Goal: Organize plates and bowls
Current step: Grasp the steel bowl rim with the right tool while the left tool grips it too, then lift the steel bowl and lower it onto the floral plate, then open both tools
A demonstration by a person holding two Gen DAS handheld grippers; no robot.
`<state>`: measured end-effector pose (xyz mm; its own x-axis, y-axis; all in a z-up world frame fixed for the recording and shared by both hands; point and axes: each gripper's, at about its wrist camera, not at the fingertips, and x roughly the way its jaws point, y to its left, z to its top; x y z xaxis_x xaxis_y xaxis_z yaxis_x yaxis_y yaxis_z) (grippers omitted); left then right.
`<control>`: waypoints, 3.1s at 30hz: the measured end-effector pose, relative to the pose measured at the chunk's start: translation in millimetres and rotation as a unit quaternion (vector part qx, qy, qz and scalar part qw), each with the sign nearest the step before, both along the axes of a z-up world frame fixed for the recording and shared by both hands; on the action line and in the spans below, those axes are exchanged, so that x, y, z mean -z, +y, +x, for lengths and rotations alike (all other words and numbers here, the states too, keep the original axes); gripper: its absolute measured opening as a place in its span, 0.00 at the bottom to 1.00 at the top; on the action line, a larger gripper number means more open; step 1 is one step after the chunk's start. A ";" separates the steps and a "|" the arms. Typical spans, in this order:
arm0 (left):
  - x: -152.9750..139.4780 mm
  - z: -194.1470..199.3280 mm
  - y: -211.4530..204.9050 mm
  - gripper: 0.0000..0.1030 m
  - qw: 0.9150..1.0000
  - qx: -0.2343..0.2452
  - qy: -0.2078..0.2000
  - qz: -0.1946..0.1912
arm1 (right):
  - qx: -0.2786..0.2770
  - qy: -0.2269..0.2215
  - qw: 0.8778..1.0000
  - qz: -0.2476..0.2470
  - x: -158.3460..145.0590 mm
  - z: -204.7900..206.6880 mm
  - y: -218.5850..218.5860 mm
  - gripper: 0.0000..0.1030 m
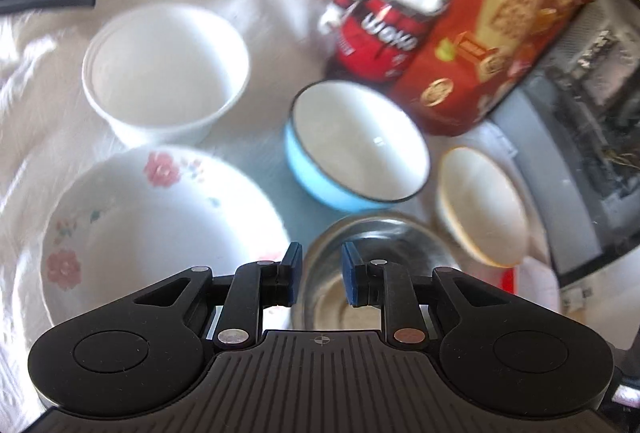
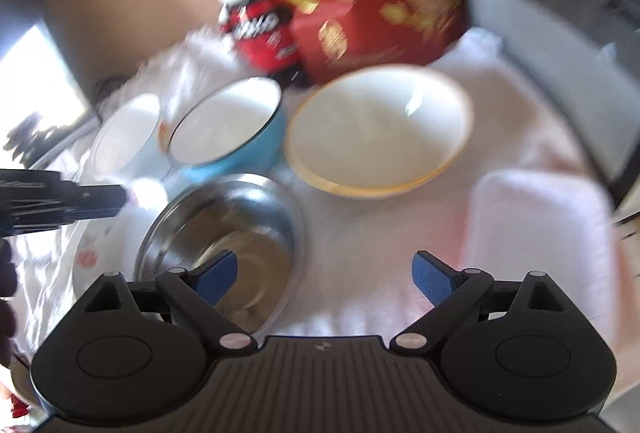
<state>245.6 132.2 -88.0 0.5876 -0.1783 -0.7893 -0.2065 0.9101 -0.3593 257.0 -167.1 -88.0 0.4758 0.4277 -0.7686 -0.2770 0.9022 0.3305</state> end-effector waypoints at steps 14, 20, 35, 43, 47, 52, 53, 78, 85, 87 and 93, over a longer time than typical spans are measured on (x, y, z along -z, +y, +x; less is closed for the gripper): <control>18.1 -3.8 4.8 0.24 1.000 0.020 0.013 -0.016 | -0.043 0.044 0.998 0.016 17.0 6.2 41.8 0.74; 15.3 -30.4 -2.3 0.15 0.996 0.037 0.038 -0.072 | -0.043 0.044 0.998 0.015 11.6 3.5 35.1 0.74; -12.3 -48.4 -6.8 0.17 0.998 0.037 -0.023 -0.037 | -0.053 0.038 0.998 -0.014 10.7 -1.7 24.8 0.72; -12.5 -45.4 6.7 0.17 1.000 -0.015 -0.011 0.001 | -0.045 0.034 0.998 -0.007 9.9 -6.8 18.3 0.72; 1.5 -38.1 1.5 0.17 1.000 -0.011 0.006 -0.004 | -0.041 0.039 0.998 -0.006 12.1 -7.6 17.9 0.72; 14.4 -30.7 -11.8 0.17 1.000 0.011 0.015 0.001 | -0.046 0.041 0.998 -0.005 13.9 -6.3 22.9 0.72; 16.8 -29.6 -15.0 0.18 1.000 0.016 0.017 0.007 | -0.048 0.041 0.998 -0.005 14.3 -6.2 24.3 0.72; -35.4 -54.6 35.7 0.22 0.998 -0.057 -0.003 0.010 | -0.104 -0.010 0.994 0.027 -55.1 -9.0 67.7 0.65; -13.8 -61.6 92.9 0.22 0.991 -0.120 0.038 0.052 | -0.160 -0.007 0.987 0.035 -49.0 -2.4 158.4 0.66; -2.8 -59.7 101.3 0.22 0.989 -0.123 0.053 0.060 | -0.172 0.008 0.985 0.027 -35.4 -2.2 181.1 0.66; 17.7 -49.5 116.4 0.22 0.987 -0.122 0.074 0.069 | -0.181 0.038 0.983 0.007 -6.5 1.5 218.4 0.66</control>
<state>196.2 248.6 -105.7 0.4766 0.0687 -0.8764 -0.4658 0.8652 -0.1855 258.5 51.3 -81.6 0.2315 0.5694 -0.7888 -0.5536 0.7438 0.3744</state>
